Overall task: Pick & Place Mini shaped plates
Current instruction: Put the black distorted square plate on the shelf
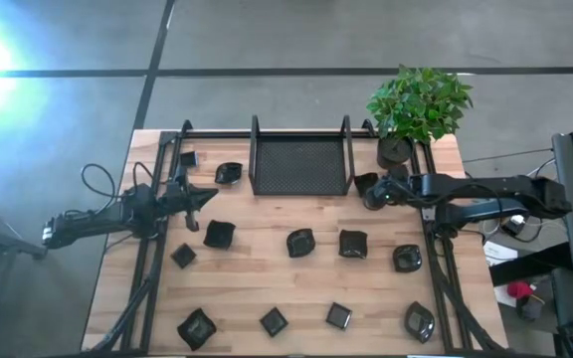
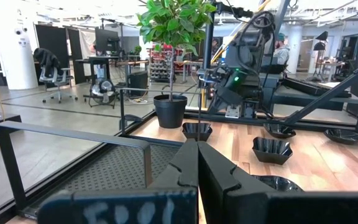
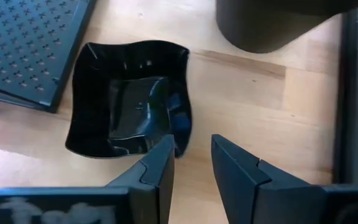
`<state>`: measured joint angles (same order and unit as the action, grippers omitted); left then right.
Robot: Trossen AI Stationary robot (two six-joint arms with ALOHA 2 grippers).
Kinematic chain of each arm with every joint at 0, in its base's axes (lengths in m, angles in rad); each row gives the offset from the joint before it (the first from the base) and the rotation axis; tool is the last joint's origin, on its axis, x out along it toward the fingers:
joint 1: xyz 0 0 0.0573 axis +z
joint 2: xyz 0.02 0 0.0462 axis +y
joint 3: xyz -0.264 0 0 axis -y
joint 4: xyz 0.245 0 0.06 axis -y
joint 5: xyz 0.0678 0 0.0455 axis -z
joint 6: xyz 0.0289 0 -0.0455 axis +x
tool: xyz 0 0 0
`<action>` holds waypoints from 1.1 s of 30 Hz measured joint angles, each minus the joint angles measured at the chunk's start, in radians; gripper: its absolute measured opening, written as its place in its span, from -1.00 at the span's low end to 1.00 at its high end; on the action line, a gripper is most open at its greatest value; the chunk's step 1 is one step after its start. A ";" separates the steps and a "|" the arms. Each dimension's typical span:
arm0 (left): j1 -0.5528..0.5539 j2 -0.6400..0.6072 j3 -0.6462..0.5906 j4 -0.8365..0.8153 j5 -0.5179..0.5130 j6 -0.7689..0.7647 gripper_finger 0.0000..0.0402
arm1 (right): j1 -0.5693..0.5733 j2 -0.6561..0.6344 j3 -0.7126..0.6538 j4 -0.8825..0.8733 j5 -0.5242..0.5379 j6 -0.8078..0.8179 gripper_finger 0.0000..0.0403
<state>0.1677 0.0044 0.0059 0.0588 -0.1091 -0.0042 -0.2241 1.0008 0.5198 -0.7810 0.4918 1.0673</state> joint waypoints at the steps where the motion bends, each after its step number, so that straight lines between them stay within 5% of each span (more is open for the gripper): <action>1: 0.000 0.000 0.000 0.000 0.000 0.000 -1.00 | -0.007 0.009 0.000 0.015 -0.003 -0.008 -0.51; 33: 0.000 0.000 0.000 0.000 0.000 0.000 -1.00 | -0.078 0.246 -0.006 0.171 -0.059 -0.081 -0.61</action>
<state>0.1673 0.0044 0.0059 0.0586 -0.1092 -0.0040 -0.3019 1.2465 0.5138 -0.6098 0.4332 0.9858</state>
